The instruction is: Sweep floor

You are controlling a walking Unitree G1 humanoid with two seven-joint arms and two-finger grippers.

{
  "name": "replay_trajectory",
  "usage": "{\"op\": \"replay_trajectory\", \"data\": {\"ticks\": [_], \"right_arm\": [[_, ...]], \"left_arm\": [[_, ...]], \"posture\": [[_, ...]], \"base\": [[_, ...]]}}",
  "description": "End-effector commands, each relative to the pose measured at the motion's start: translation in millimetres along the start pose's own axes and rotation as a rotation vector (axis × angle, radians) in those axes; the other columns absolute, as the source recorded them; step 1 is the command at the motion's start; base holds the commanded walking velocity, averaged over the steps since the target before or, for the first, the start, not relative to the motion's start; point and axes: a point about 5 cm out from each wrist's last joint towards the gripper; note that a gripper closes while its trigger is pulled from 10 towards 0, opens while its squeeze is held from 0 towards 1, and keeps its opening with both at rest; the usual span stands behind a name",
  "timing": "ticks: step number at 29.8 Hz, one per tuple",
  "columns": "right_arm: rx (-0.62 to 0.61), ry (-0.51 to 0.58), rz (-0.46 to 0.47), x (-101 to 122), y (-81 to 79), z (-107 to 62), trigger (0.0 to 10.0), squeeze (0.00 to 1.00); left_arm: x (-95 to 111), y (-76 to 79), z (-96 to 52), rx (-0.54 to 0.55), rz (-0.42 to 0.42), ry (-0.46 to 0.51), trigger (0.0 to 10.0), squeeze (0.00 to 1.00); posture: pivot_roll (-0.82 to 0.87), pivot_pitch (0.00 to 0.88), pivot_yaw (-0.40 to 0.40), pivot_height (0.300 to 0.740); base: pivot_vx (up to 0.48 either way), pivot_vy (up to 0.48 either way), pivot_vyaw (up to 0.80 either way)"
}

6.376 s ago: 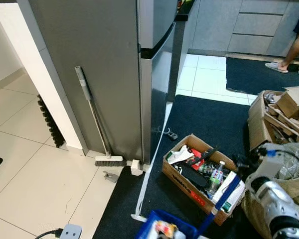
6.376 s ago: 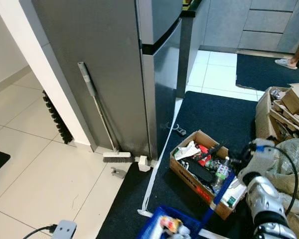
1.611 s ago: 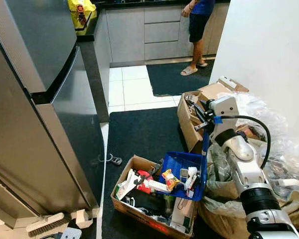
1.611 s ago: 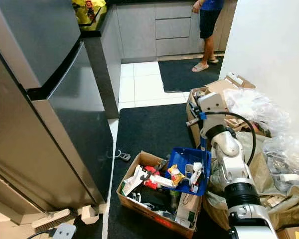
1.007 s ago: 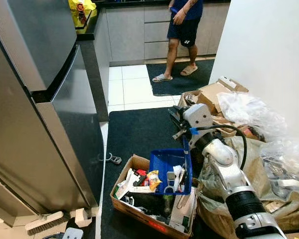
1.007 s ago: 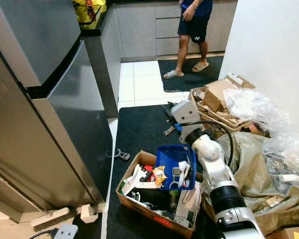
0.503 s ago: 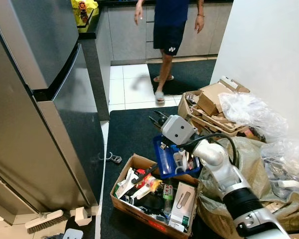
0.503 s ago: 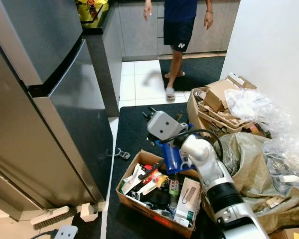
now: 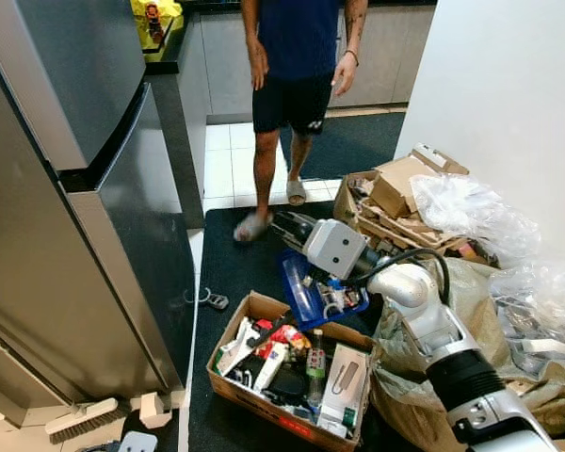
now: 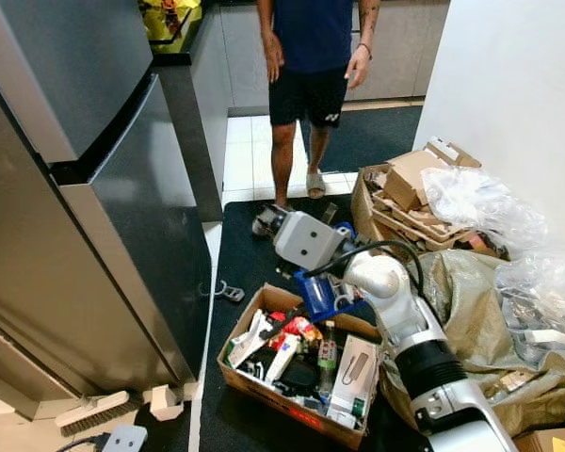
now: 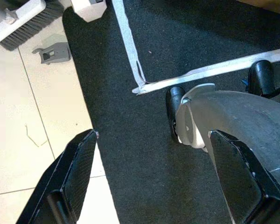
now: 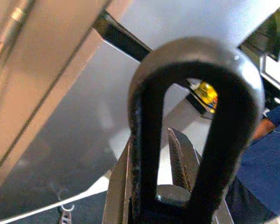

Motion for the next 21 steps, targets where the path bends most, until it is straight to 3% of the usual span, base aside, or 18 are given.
{"op": "replay_trajectory", "data": {"ticks": [1,3,15,18,21], "right_arm": [[0.013,0.075,-0.037,14,-1.6,5.5,10.0,0.0],[0.053,0.084,-0.071,16,-12.5,6.6,10.0,0.0],[0.099,0.052,-0.129,10,-12.1,3.7,10.0,0.0],[0.197,0.064,-0.075,12,-39.5,1.5,10.0,0.0],[0.213,0.067,-0.07,13,-43.9,1.0,10.0,0.0]], "left_arm": [[-5,-2.2,-1.3,0.002,0.015,-0.026,10.0,0.0],[-5,-3.2,-1.4,0.002,0.019,-0.027,10.0,0.0],[-6,-5.6,-2.0,0.004,0.024,-0.032,10.0,0.0],[-7,-4.9,-2.0,0.003,0.025,-0.034,10.0,0.0],[-7,-4.9,-2.0,0.003,0.026,-0.034,10.0,0.0]], "posture": [[0.03,0.022,-0.012,0.74],[0.04,0.026,-0.016,0.74],[0.03,0.023,-0.009,0.74],[0.03,0.024,-0.007,0.74],[0.03,0.024,-0.007,0.74]], "base": [[0.0,0.0,0.0],[0.0,0.0,0.0],[0.0,0.0,0.0],[0.0,0.0,0.0],[0.0,0.0,0.0]]}}
Point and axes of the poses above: a point about 5 cm out from each wrist's last joint towards the gripper, its own z axis pointing out of the wrist towards the gripper, its own x axis along the axis of the wrist's last joint, y = z × x, and after that the axes turned 9 degrees about -z, right-handed
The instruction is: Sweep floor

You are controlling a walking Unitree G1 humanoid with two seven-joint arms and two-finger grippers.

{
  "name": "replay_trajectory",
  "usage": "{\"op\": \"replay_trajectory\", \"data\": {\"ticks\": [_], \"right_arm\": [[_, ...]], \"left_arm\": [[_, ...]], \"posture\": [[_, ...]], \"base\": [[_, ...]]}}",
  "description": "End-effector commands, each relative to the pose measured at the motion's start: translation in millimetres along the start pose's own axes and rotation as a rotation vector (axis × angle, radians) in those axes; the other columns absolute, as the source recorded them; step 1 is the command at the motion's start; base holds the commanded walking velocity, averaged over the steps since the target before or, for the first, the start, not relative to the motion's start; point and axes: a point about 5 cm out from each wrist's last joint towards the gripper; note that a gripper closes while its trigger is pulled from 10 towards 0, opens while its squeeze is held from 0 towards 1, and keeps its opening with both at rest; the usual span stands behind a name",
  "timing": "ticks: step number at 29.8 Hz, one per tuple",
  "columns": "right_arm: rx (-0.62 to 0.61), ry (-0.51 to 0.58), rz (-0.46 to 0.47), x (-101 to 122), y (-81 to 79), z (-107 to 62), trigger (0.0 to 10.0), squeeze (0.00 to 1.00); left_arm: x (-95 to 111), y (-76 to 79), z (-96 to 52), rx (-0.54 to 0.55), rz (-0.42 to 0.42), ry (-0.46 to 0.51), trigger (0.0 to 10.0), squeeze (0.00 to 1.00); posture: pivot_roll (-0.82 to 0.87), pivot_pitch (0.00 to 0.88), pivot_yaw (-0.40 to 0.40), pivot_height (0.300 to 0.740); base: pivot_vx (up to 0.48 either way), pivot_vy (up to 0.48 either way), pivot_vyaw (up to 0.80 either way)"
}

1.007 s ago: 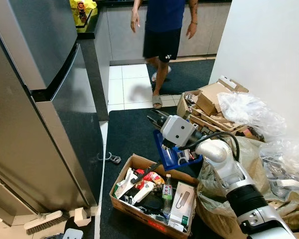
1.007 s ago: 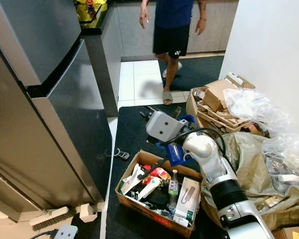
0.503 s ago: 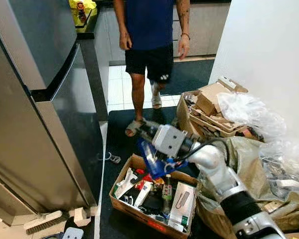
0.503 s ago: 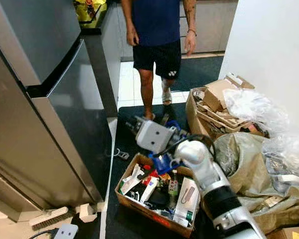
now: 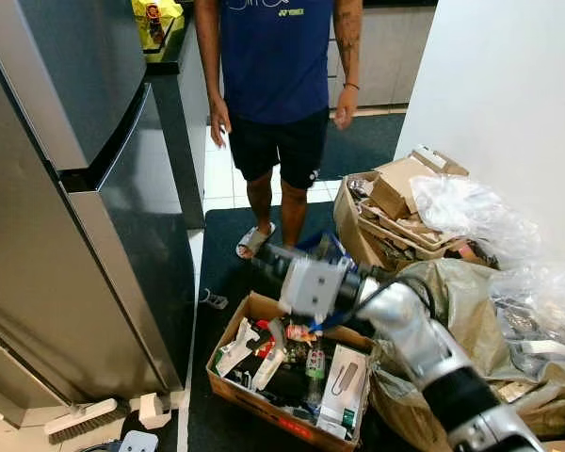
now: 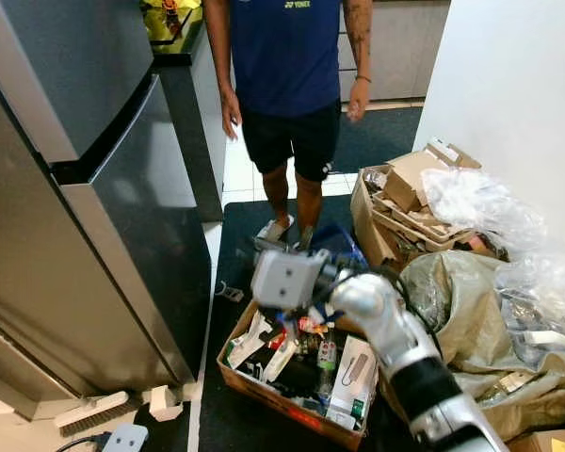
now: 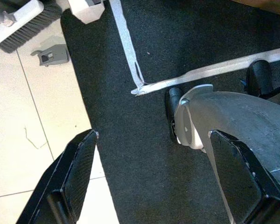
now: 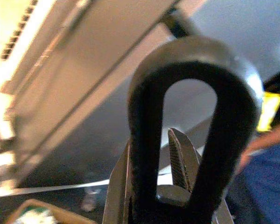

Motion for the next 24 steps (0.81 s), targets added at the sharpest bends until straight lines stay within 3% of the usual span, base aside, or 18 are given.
{"op": "replay_trajectory", "data": {"ticks": [1,12,17,24], "right_arm": [[0.011,0.056,-0.026,11,2.7,4.9,10.0,0.0],[-0.042,0.017,-0.029,2,18.6,2.2,10.0,0.0],[-0.132,-0.014,-0.064,-2,45.6,-5.7,10.0,0.0],[-0.229,-0.02,0.045,-8,67.5,-21.1,10.0,0.0]], "left_arm": [[-7,-5.2,-2.1,0.008,0.014,-0.03,10.0,0.0],[-6,-5.7,-2.1,0.009,0.016,-0.024,10.0,0.0],[-5,-6.0,-1.9,0.01,0.018,-0.02,10.0,0.0],[-5,-7.7,-1.8,0.036,0.008,-0.032,10.0,0.0]], "posture": [[0.04,0.025,-0.007,0.74],[0.04,0.025,-0.005,0.74],[0.04,0.025,-0.005,0.74],[0.04,0.025,-0.004,0.74]], "base": [[0.0,0.0,0.0],[0.0,0.0,0.0],[0.0,0.0,0.0],[0.0,0.0,0.0]]}}
Point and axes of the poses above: a point about 5 cm out from each wrist's last joint towards the gripper, its own z axis pointing out of the wrist towards the gripper, its own x axis along the axis of the wrist's last joint, y = z × x, and after that the axes turned 9 degrees about -z, right-handed
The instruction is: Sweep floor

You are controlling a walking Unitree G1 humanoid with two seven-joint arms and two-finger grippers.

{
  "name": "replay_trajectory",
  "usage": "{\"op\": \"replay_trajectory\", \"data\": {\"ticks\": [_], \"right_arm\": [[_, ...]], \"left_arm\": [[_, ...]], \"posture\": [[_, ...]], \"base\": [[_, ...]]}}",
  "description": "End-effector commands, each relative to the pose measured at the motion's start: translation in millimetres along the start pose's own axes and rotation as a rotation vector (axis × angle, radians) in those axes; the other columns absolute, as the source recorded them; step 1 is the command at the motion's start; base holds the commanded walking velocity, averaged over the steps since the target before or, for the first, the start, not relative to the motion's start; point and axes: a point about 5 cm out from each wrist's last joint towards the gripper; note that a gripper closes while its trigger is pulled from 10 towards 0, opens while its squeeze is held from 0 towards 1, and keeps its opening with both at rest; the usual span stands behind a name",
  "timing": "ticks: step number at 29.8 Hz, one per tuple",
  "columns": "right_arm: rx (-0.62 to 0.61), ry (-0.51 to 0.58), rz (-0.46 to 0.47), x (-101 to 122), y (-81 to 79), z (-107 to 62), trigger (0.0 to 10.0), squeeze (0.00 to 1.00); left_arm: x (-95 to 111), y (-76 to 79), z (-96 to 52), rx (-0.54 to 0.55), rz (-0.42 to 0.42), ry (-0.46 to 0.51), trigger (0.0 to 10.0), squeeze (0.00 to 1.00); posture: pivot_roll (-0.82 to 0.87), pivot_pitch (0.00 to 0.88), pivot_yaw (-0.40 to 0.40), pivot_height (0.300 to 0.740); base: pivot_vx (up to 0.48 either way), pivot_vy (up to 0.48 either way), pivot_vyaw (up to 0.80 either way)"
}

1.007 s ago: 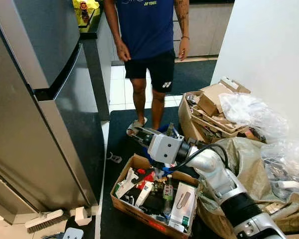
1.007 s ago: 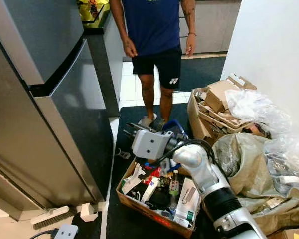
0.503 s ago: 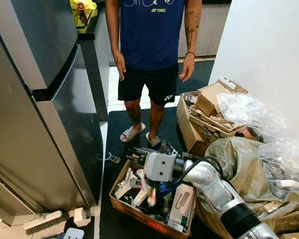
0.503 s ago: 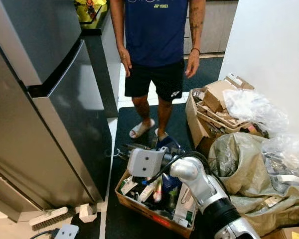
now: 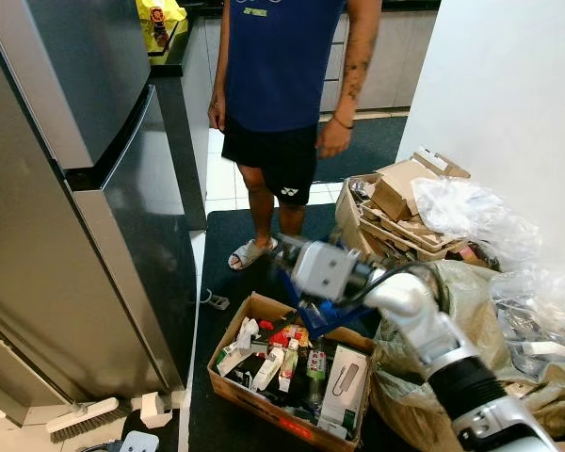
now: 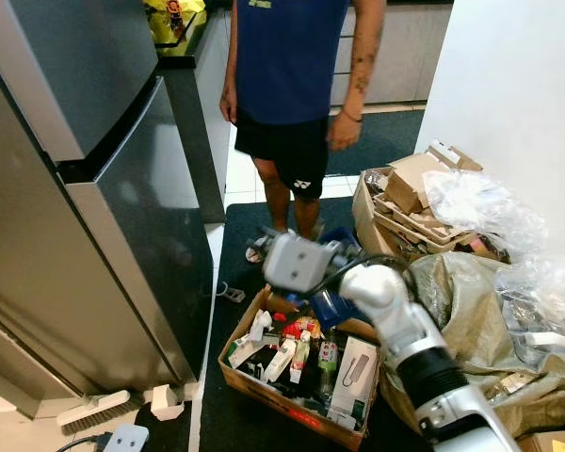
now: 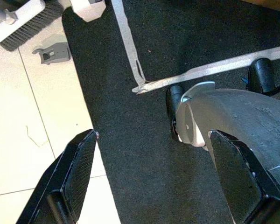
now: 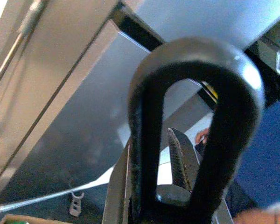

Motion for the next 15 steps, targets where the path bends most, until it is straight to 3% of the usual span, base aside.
{"op": "replay_trajectory", "data": {"ticks": [1,4,5,7,10,12,14,15], "right_arm": [[-0.043,0.032,-0.037,7,17.5,-0.1,10.0,0.0],[-0.073,0.016,-0.033,4,25.8,-4.2,10.0,0.0],[-0.127,-0.007,0.003,-1,38.2,-11.6,10.0,0.0],[-0.127,-0.007,0.003,-1,38.2,-11.6,10.0,0.0],[-0.222,-0.015,0.139,-7,52.5,-24.3,10.0,0.0],[-0.222,-0.015,0.139,-7,52.5,-24.3,10.0,0.0],[-0.283,-0.018,0.228,-11,58.9,-32.6,10.0,0.0],[-0.283,-0.018,0.228,-11,58.9,-32.6,10.0,0.0]], "left_arm": [[-5,-7.5,-1.8,0.027,0.005,-0.026,10.0,0.0],[-5,-8.0,-1.9,0.033,0.005,-0.028,10.0,0.0],[-6,-9.0,-2.0,0.044,0.005,-0.036,10.0,0.0],[-6,-9.0,-2.0,0.044,0.005,-0.036,10.0,0.0],[-8,-10.8,-2.3,0.057,0.01,-0.05,10.0,0.0],[-8,-10.8,-2.3,0.057,0.01,-0.05,10.0,0.0],[-8,-11.2,-2.4,0.06,0.013,-0.056,10.0,0.0],[-8,-11.2,-2.4,0.06,0.013,-0.056,10.0,0.0]], "posture": [[0.04,0.025,-0.004,0.74],[0.04,0.024,-0.002,0.74],[0.04,0.024,-0.002,0.74],[0.04,0.024,-0.002,0.74],[0.03,0.024,0.0,0.74],[0.03,0.024,0.0,0.74],[0.03,0.02,0.004,0.74],[0.03,0.02,0.004,0.74]], "base": [[0.0,0.0,0.0],[0.0,0.0,0.0],[0.0,0.0,0.0],[0.0,0.0,0.0],[0.0,0.0,0.0],[0.0,0.0,0.0],[-0.255,0.0,0.0],[-0.259,0.0,0.0]]}}
Point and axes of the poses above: a point about 5 cm out from each wrist's last joint towards the gripper, its own z axis pointing out of the wrist towards the gripper, its own x axis along the axis of the wrist's last joint, y = z × x, and after that the axes turned 9 degrees about -z, right-handed
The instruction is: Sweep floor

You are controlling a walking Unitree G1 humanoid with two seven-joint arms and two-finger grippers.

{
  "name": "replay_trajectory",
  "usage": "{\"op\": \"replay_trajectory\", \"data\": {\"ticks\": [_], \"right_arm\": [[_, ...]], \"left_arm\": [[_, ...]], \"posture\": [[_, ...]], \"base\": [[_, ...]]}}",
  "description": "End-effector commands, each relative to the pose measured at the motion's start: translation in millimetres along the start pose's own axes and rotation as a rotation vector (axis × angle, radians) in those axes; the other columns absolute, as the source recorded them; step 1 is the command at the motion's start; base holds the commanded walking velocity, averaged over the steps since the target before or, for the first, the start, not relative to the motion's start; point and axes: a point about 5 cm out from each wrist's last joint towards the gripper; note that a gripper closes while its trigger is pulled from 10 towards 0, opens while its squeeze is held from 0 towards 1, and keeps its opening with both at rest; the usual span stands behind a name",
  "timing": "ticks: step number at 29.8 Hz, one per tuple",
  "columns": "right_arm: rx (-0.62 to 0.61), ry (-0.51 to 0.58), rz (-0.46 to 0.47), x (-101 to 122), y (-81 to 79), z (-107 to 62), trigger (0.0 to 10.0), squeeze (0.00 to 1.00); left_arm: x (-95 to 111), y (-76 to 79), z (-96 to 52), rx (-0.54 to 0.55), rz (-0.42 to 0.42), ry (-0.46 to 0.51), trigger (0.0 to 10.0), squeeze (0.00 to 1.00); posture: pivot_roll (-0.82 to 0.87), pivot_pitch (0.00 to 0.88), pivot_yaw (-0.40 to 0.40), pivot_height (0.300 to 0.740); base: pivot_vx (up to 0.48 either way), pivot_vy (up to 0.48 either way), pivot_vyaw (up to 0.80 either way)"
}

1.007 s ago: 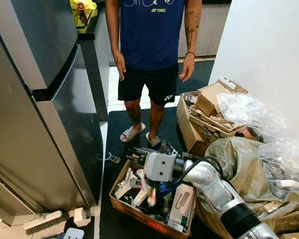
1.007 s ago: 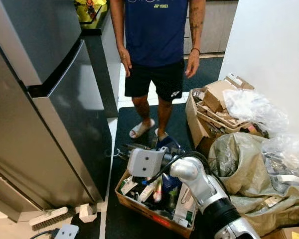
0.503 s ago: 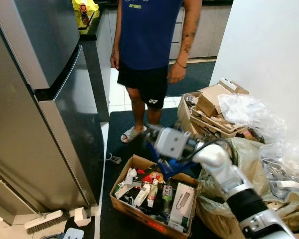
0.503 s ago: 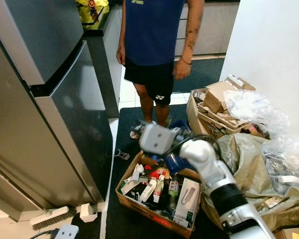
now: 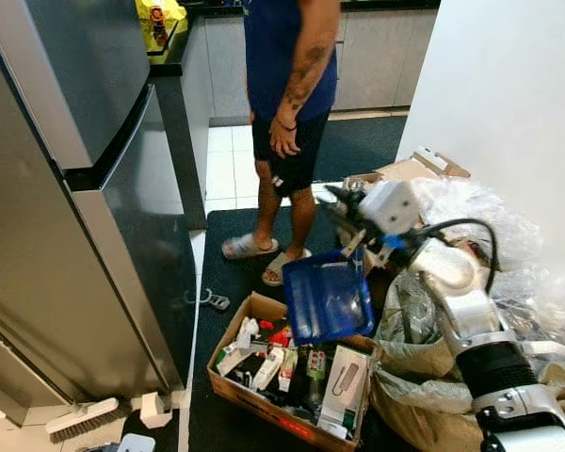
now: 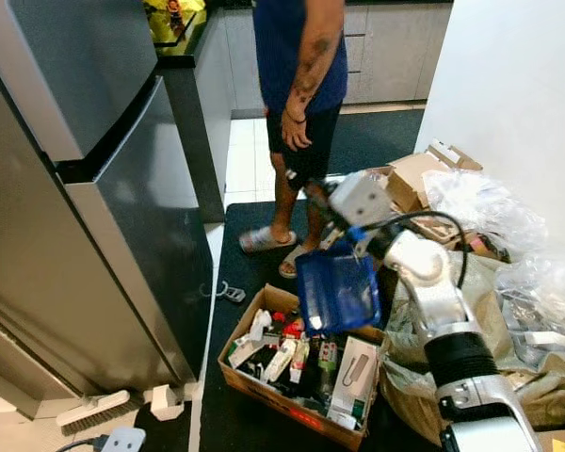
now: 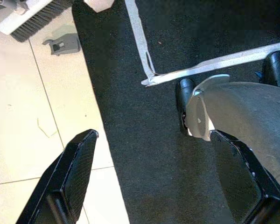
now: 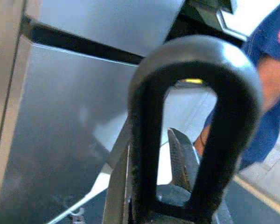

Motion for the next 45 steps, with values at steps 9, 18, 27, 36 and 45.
{"op": "replay_trajectory", "data": {"ticks": [9,18,27,36,45], "right_arm": [[-0.037,0.022,0.157,2,2.9,-6.4,10.0,0.0],[-0.096,0.042,0.239,7,11.0,-7.4,10.0,0.0],[-0.123,-0.013,0.28,2,6.3,-9.5,10.0,0.0],[-0.138,-0.075,0.311,-5,0.5,-10.6,10.0,0.0],[-0.138,-0.105,0.34,-8,-2.7,-12.5,10.0,0.0]], "left_arm": [[-4,-4.6,-0.7,0.011,0.025,-0.03,10.0,0.0],[-1,-3.3,0.3,0.006,0.032,-0.03,10.0,0.0],[-2,-1.6,0.1,-0.003,0.03,-0.034,10.0,0.0],[-3,1.1,0.2,-0.009,0.03,-0.038,10.0,0.0],[-2,2.2,0.5,-0.013,0.03,-0.035,10.0,0.0]], "posture": [[0.03,0.01,0.008,0.74],[0.02,0.0,0.008,0.74],[0.02,0.003,0.007,0.74],[0.01,0.005,0.008,0.74],[0.01,0.005,0.008,0.74]], "base": [[-0.299,0.0,0.0],[-0.313,0.0,0.0],[-0.322,0.0,0.0],[-0.322,0.0,0.0],[-0.321,0.0,0.0]]}}
Point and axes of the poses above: a point about 5 cm out from each wrist's last joint towards the gripper, its own z axis pointing out of the wrist towards the gripper, its own x axis along the axis of the wrist's last joint, y = z × x, and after that the axes turned 9 degrees about -z, right-handed
